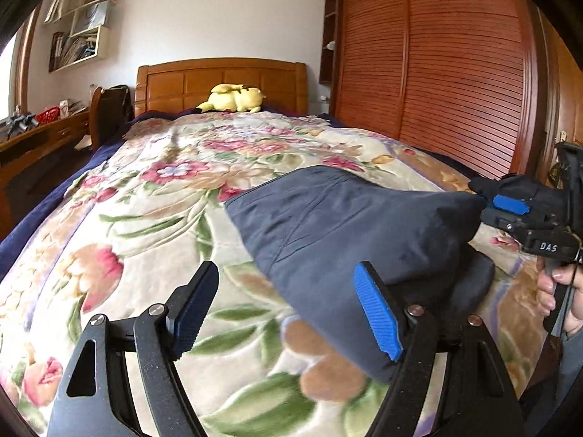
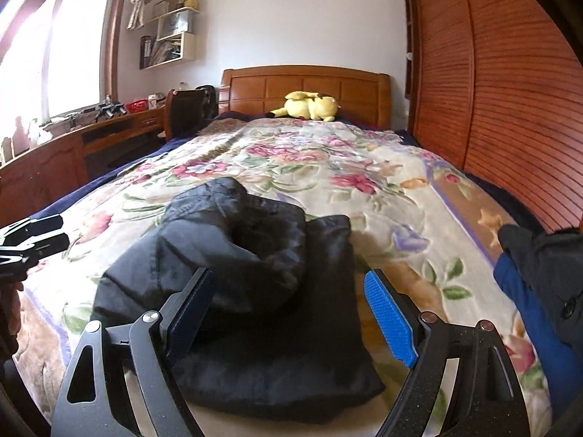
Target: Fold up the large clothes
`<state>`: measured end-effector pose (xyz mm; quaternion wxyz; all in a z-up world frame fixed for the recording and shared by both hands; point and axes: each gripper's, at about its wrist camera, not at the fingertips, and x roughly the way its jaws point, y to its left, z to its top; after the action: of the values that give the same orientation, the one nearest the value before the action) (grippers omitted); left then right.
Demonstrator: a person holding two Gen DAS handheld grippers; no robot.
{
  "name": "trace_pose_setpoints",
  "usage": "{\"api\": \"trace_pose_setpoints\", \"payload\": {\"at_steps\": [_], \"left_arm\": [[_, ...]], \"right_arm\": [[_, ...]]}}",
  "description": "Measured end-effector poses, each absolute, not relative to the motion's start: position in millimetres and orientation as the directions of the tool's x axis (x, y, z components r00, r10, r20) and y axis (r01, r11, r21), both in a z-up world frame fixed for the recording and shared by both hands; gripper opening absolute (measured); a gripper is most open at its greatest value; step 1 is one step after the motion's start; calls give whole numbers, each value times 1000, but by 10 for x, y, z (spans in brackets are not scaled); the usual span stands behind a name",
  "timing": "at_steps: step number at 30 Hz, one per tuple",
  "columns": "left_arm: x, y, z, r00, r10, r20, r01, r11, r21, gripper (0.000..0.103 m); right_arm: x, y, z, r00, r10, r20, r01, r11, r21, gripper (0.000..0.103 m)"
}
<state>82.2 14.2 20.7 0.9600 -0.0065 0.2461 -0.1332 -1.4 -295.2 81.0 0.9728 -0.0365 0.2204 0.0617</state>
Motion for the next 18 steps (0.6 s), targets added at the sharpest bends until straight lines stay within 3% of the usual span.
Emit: {"api": "trace_pose_setpoints", "payload": {"at_steps": [7,18], "left_arm": [[860,391,74,839,-236,-490,221,971,-89,78],[788,623,-2,843,-195,-501,191,980,-59,78]], "right_arm": [[257,-2735,926,880,129,-456,-196,975,-104,85],[979,-2495,994,792,140,-595,-286,945,-157,85]]}}
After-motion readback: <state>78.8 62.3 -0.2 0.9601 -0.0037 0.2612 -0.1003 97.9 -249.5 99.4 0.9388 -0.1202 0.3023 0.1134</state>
